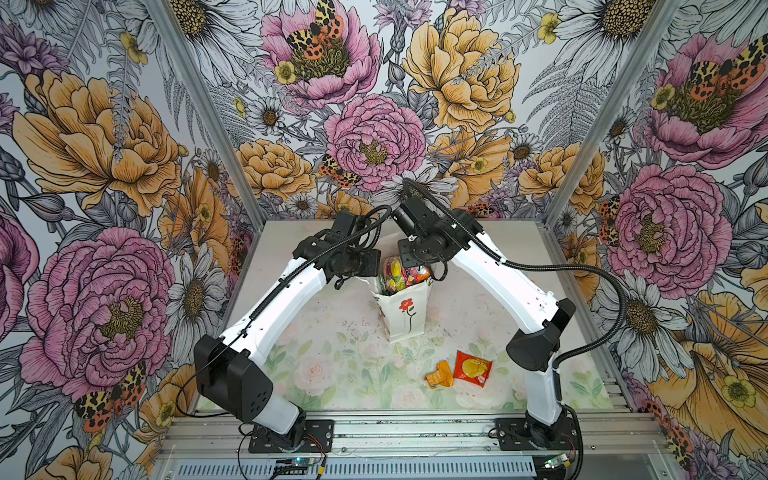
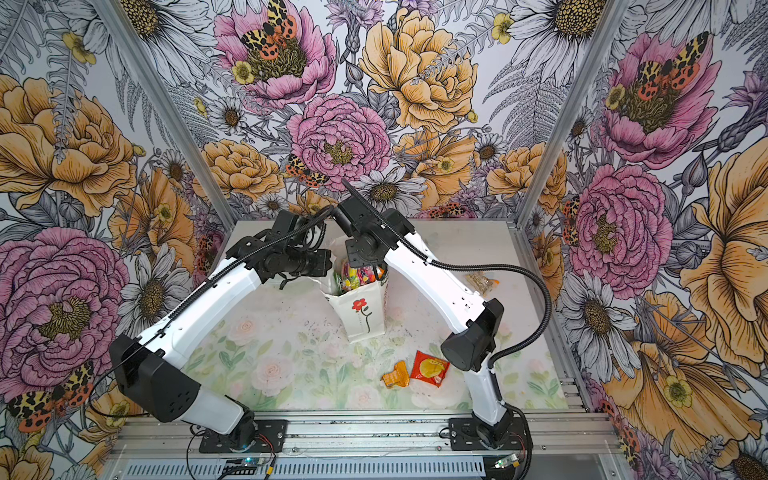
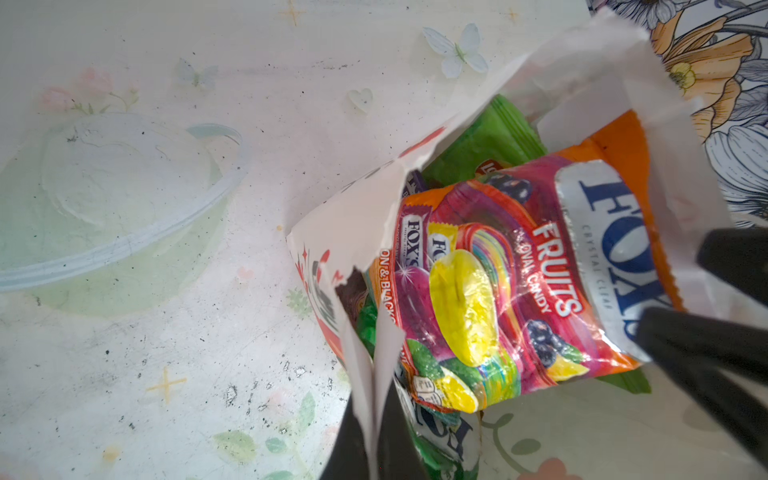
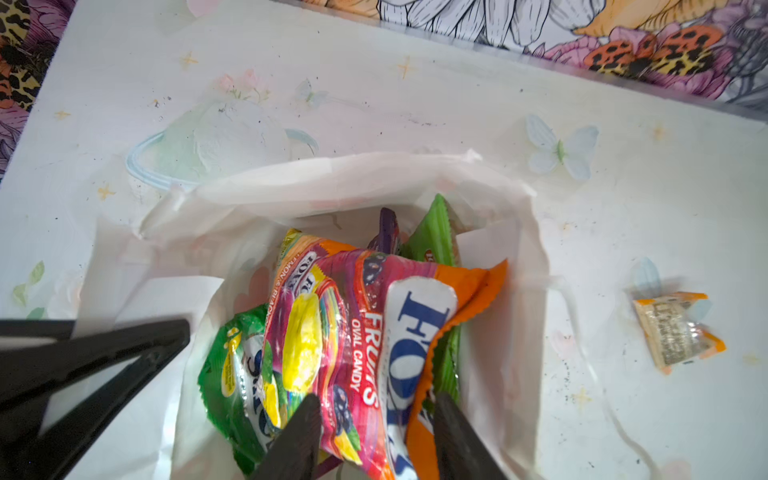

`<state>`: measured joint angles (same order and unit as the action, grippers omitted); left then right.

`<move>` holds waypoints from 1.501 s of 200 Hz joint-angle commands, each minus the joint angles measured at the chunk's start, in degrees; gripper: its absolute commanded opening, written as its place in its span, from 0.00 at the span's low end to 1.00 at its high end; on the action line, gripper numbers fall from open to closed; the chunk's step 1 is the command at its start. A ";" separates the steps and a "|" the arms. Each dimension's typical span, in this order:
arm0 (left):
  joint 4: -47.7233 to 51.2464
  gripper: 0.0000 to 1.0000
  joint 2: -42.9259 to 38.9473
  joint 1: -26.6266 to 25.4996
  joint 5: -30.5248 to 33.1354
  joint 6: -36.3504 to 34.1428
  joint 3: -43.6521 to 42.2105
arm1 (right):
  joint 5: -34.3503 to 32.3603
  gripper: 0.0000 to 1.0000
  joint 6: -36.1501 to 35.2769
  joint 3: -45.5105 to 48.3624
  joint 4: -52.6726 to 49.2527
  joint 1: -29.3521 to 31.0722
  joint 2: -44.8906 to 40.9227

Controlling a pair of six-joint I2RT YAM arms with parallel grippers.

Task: Place the snacks into the paper bag
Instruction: 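Open the right gripper to drop the Fox's pack into the bag, then withdraw the right gripper from the bag toward the small orange-clear candy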

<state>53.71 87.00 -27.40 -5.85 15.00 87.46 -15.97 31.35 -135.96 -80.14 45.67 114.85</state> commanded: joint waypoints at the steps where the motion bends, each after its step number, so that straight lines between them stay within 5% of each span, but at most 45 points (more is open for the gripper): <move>1: -3.70 0.00 -2.62 -0.04 -0.09 0.07 0.25 | -1.17 0.34 0.06 1.60 3.31 0.08 -2.31; 85: -3.63 0.00 -2.80 -0.11 -0.07 0.03 0.25 | 4.64 0.30 1.47 7.90 8.21 -3.29 2.81; 135: -3.70 0.00 -2.63 -0.11 -0.03 0.04 0.19 | 6.20 0.34 0.77 8.26 9.45 -2.82 -1.37; 167: -3.69 0.00 -2.37 -0.09 0.13 0.00 0.20 | 4.91 0.39 -0.72 11.14 11.51 -2.00 -8.30; 219: -3.65 0.00 -2.36 -0.06 0.57 -0.08 0.15 | -0.36 0.49 -0.82 29.51 21.45 -3.88 -26.06; 254: -3.69 0.00 -2.28 -0.11 0.62 -0.03 0.12 | -2.14 0.52 0.40 41.65 24.30 -9.62 -36.39; 300: -3.66 0.00 -2.28 -0.11 0.90 -0.08 0.08 | 0.60 0.71 3.63 59.84 31.25 -20.25 -48.16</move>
<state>53.30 86.98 -27.42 -5.78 14.98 87.39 -16.34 32.80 -82.89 -54.28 29.19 71.07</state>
